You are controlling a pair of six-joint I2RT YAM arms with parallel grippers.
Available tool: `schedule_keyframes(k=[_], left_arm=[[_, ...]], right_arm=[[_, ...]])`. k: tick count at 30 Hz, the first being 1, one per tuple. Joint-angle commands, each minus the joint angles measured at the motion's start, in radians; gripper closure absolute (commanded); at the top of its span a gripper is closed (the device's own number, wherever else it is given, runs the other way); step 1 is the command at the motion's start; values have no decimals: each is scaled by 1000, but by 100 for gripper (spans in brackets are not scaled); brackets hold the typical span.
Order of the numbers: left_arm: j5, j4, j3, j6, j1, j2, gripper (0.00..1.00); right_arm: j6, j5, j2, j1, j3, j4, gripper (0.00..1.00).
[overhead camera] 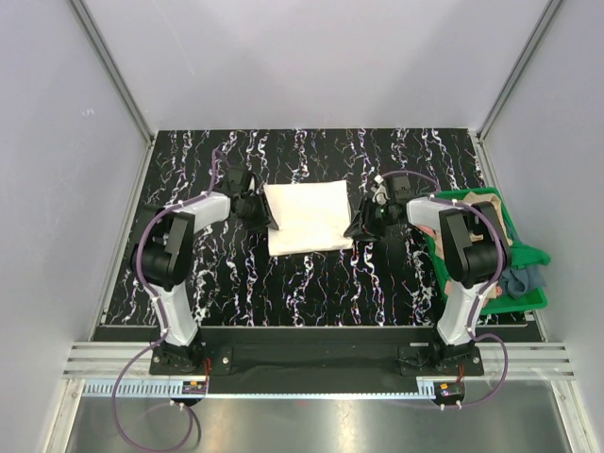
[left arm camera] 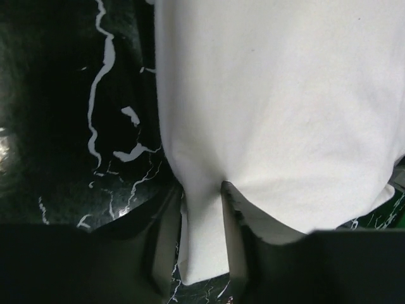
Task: Fold and stack the t-shirts
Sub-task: Fold the tshirt
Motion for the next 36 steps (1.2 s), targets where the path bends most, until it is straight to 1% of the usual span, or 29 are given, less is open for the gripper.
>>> schedule_keyframes(k=[1,2,5,8,10,11,12,16,18,23,25,27,28,31,33,34,36], left_arm=[[-52,-39,18,-9,5,-82,59],[-54,-50,35,-1,4,-90,57],[-75,-108,120,17,7,-98,57],[-37,-119,197,6,11,-75,57],[-2,-116,245,11,10,-26,57],[9,-113,297,18,11,-4,57],[20,-114,326,37,10,42,59],[26,-114,462,54,33,154,62],[24,-116,510,68,42,224,62],[47,-116,668,89,77,397,62],[55,-117,725,92,94,441,62],[64,-114,757,94,103,491,63],[67,-114,778,95,105,502,63],[95,-114,791,97,105,508,63],[121,-114,782,95,105,456,62],[120,-113,762,95,105,429,62],[109,-114,736,101,103,337,60]], right_arm=[[3,9,-107,11,-12,8,52],[6,16,-121,11,-9,1,49],[12,58,-140,11,43,-63,48],[13,87,-109,10,135,-99,51],[15,82,-74,8,197,-116,55],[15,79,-62,8,217,-114,57],[10,70,-49,8,240,-114,59],[-46,10,73,4,403,-116,70],[-48,-1,118,-2,479,-114,73],[-50,-42,313,-18,648,-111,79],[-48,-51,394,-21,724,-113,79],[-50,-42,438,-31,777,-113,81],[-43,-39,477,-38,791,-113,81],[-31,-57,509,-59,834,-113,81],[-28,-70,489,-65,830,-113,79],[-33,-70,451,-65,822,-114,79],[-40,-70,401,-67,795,-127,77]])
